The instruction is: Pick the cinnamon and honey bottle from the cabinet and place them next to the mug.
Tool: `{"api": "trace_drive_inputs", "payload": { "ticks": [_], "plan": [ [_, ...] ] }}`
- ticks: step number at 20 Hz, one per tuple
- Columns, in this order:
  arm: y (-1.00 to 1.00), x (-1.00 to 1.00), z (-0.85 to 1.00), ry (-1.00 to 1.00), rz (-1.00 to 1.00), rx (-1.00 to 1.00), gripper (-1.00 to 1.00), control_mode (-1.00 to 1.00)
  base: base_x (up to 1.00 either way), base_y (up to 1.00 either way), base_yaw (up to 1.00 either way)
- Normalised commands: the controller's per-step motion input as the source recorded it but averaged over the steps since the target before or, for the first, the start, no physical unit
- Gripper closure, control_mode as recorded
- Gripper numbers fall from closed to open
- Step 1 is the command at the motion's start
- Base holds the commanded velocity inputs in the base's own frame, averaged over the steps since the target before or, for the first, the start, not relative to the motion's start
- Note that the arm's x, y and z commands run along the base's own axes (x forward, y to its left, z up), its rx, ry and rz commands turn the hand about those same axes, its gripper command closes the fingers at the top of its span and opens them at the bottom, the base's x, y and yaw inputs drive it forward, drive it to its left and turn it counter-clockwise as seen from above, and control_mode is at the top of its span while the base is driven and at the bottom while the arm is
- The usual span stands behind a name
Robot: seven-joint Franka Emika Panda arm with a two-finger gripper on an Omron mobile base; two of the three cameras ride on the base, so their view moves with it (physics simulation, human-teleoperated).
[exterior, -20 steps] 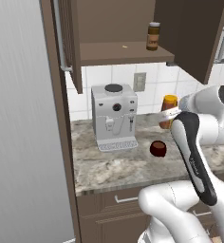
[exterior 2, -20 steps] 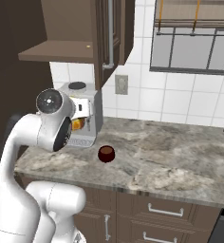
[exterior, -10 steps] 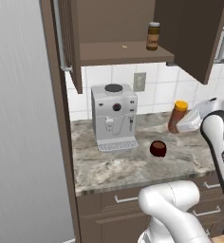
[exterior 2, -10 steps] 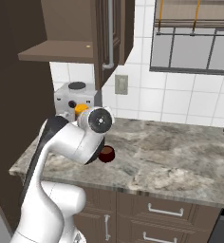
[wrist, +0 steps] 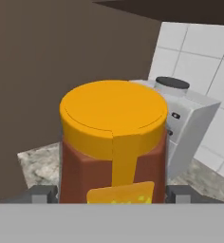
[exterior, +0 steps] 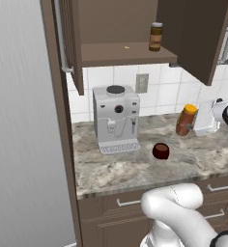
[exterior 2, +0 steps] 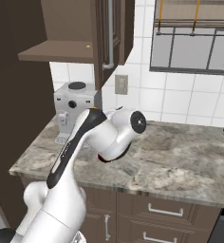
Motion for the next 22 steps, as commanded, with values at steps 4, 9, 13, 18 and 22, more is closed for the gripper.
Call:
{"api": "trace_drive_inputs", "payload": {
  "ticks": [4, 9, 13, 18, 22],
  "plan": [
    [-0.29, 0.28, -0.12, 0.01, 0.16, 0.0, 1.0, -1.0, 0.0, 0.0, 0.0],
    [-0.16, 0.31, -0.22, 0.04, 0.07, 0.0, 1.0, -1.0, 0.0, 0.0, 0.0],
    [-0.19, 0.36, -0.45, 0.06, 0.04, 0.0, 1.0, -1.0, 0.0, 0.0, 0.0],
    [-0.24, 0.38, -0.55, 0.06, 0.04, 0.0, 1.0, -1.0, 0.0, 0.0, 0.0],
    [-0.27, 0.35, -0.61, 0.04, 0.05, 0.0, 1.0, -1.0, 0.0, 0.0, 0.0]
  ]
}}
